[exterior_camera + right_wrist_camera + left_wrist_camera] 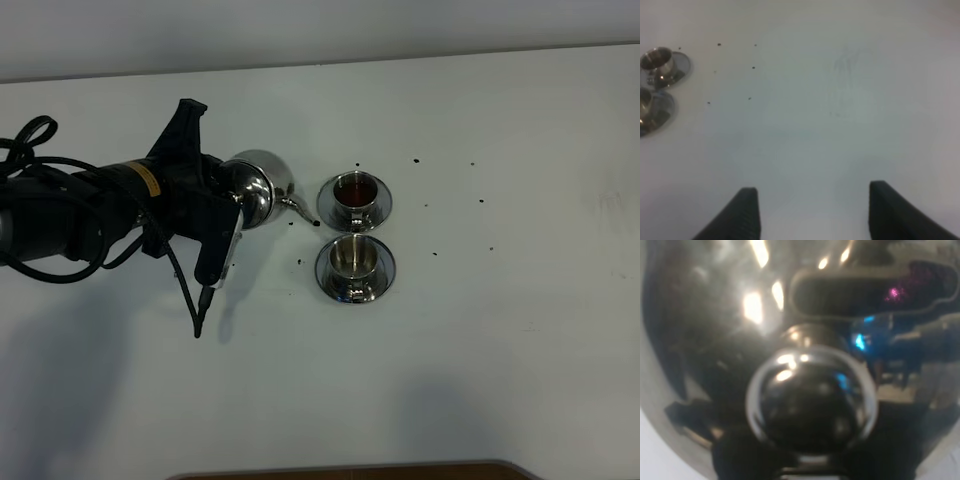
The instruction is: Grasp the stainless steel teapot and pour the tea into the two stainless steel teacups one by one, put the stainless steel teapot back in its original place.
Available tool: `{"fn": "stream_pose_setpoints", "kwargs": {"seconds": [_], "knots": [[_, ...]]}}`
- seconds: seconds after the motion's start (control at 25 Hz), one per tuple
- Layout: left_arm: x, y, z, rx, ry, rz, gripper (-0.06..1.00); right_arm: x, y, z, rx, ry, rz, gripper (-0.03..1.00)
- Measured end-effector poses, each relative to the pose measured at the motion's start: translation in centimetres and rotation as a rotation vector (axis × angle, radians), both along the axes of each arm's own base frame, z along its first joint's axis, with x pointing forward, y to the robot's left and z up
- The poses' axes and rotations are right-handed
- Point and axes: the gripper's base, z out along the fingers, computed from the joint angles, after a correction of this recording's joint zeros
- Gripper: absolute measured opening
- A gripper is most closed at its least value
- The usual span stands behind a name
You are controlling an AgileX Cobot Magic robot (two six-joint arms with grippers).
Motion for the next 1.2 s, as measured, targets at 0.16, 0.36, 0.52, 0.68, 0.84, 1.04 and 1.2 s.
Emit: {"fn": "stream_pose_setpoints", "kwargs": {"seconds": [0.16, 0.36, 0.52, 0.68, 0.84, 1.04, 1.2], "knots": [[0.1, -0.8, -0.9, 0.031, -0.033, -0.064, 0.24, 0.0, 0.0, 0.0, 0.000, 0.000, 0.000, 0.48], [0.2, -1.0, -1.5, 0.062, -0.050, -0.103, 0.24, 0.0, 0.0, 0.0, 0.000, 0.000, 0.000, 0.48], [0.3, -1.3, -1.6, 0.068, -0.068, -0.124, 0.24, 0.0, 0.0, 0.0, 0.000, 0.000, 0.000, 0.48], [0.3, -1.6, -1.4, 0.031, -0.079, -0.090, 0.24, 0.0, 0.0, 0.0, 0.000, 0.000, 0.000, 0.48], [0.3, -1.9, -1.4, 0.030, -0.085, -0.090, 0.24, 0.0, 0.0, 0.0, 0.000, 0.000, 0.000, 0.48], [0.4, -2.2, -2.2, 0.038, -0.096, -0.087, 0.24, 0.0, 0.0, 0.0, 0.000, 0.000, 0.000, 0.48], [0.3, -2.8, -2.6, 0.046, -0.114, -0.094, 0.24, 0.0, 0.0, 0.0, 0.000, 0.000, 0.000, 0.48]]}}
